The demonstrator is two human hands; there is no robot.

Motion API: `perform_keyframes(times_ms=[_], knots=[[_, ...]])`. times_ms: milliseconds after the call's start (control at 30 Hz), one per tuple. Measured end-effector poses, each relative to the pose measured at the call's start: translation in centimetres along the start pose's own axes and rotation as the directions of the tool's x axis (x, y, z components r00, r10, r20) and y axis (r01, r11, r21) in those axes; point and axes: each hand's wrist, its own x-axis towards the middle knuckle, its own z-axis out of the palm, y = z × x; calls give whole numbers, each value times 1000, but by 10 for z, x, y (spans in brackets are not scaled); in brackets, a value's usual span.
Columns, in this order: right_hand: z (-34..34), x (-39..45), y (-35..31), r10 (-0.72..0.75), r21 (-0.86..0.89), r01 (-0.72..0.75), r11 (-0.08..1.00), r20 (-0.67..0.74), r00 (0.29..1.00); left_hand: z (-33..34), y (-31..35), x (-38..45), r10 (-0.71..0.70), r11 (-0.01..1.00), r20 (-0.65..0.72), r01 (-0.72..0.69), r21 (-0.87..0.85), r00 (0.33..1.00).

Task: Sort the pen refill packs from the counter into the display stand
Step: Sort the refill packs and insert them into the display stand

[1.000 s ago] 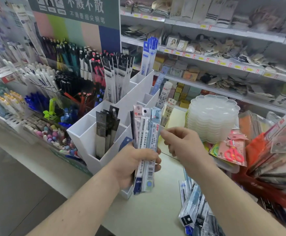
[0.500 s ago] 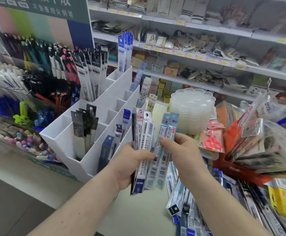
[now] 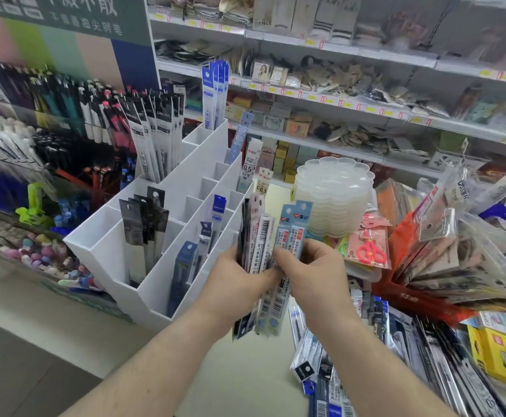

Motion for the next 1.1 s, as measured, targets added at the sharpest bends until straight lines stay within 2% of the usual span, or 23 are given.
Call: perform_keyframes(times_ms=[100, 233, 367, 533, 567, 633, 733, 800, 867, 967, 1100], knots=[[-1, 0, 1, -31, -86, 27, 996, -46, 998, -1, -3, -1, 24, 998, -44, -22, 56, 999], [5, 0, 0, -54, -193, 35, 981, -96, 994, 3, 0, -8, 76, 994, 34, -79, 70, 996], [5, -6, -6, -15, -130, 16, 991, 7, 1000, 0, 0, -5, 33, 998, 33, -31, -63, 999], [13, -13, -9, -28, -180, 44, 983, 89, 996, -4, -5, -1, -18, 982, -2, 18, -190, 1000], [13, -14, -11, -25, -154, 39, 987, 86, 996, -4, -4, -1, -24, 978, 3, 24, -209, 1000], [9, -14, -14, 45, 32, -48, 998, 91, 995, -7, -6, 0, -43, 968, 21, 47, -245, 999], [2, -9, -17, 231, 296, -260, 919, 130, 964, -11, -10, 1, -99, 952, 25, 102, -288, 995], [0, -5, -15, 288, 382, -315, 869, 127, 949, -11, -13, 2, -129, 951, 22, 130, -280, 991], [-2, -3, -13, 287, 379, -306, 873, 108, 952, -10, -13, 2, -141, 964, -5, 136, -230, 990], [-5, -2, -12, 214, 269, -223, 937, 61, 975, -11, -11, 3, -108, 984, -37, 101, -147, 993], [-2, -5, -13, 180, 181, -200, 963, 122, 976, -9, -3, -2, -70, 987, 28, 73, -140, 997]])
